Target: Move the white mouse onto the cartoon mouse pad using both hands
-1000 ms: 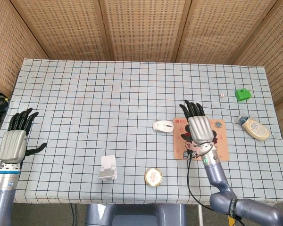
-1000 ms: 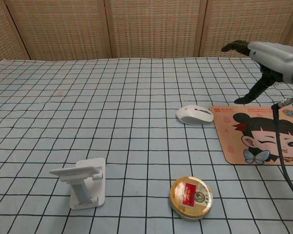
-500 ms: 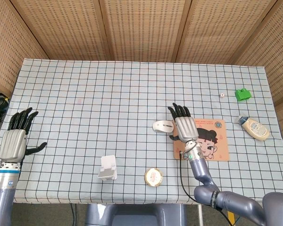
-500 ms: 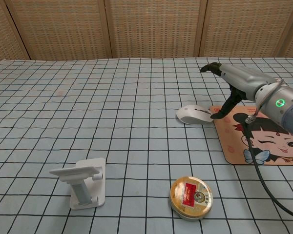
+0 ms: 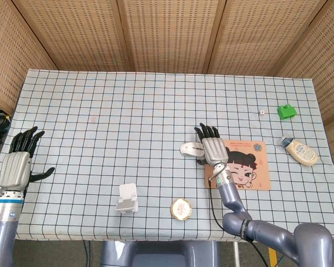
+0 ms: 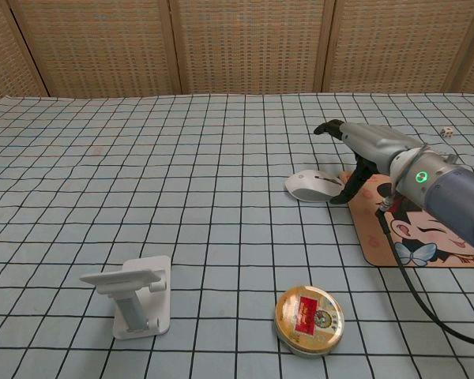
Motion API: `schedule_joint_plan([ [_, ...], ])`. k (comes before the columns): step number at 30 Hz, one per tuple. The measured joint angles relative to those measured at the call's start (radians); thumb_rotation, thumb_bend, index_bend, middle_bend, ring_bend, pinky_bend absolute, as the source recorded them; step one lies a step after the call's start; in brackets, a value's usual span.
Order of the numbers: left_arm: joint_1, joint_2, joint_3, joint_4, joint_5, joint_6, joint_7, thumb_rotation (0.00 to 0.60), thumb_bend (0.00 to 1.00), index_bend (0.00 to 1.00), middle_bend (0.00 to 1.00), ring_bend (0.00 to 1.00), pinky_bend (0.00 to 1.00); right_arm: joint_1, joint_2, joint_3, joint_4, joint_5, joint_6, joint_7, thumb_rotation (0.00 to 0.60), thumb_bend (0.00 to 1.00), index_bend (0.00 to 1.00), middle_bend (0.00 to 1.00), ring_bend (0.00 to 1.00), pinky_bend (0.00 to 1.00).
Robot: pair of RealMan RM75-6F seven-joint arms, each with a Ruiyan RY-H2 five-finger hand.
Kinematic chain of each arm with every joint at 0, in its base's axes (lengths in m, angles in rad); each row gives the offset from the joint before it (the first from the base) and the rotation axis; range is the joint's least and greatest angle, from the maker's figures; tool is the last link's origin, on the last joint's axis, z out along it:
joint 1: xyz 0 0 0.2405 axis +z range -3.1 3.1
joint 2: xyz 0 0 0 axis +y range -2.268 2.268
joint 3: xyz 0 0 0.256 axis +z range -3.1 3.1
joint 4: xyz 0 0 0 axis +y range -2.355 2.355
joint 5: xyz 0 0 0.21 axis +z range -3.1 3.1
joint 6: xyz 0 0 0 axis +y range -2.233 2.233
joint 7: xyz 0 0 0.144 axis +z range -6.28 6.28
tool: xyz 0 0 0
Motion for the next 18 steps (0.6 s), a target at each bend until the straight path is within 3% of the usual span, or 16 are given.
schedule_joint_plan([
  [7,0.001,-0.004,-0.010,0.006,-0.009,-0.015,0.005,0.600,0.16,0.09,0.00,0.00,0.00,0.030,-0.038,0.002,0.084,0.005,-0.033,0.014,0.600,0.25,0.25,0.09,0.00,0.03],
  [18,0.005,-0.006,-0.017,0.006,-0.007,-0.025,0.004,0.600,0.17,0.09,0.00,0.00,0.00,0.050,-0.077,-0.007,0.154,-0.004,-0.063,0.041,0.600,0.28,0.30,0.13,0.00,0.05],
])
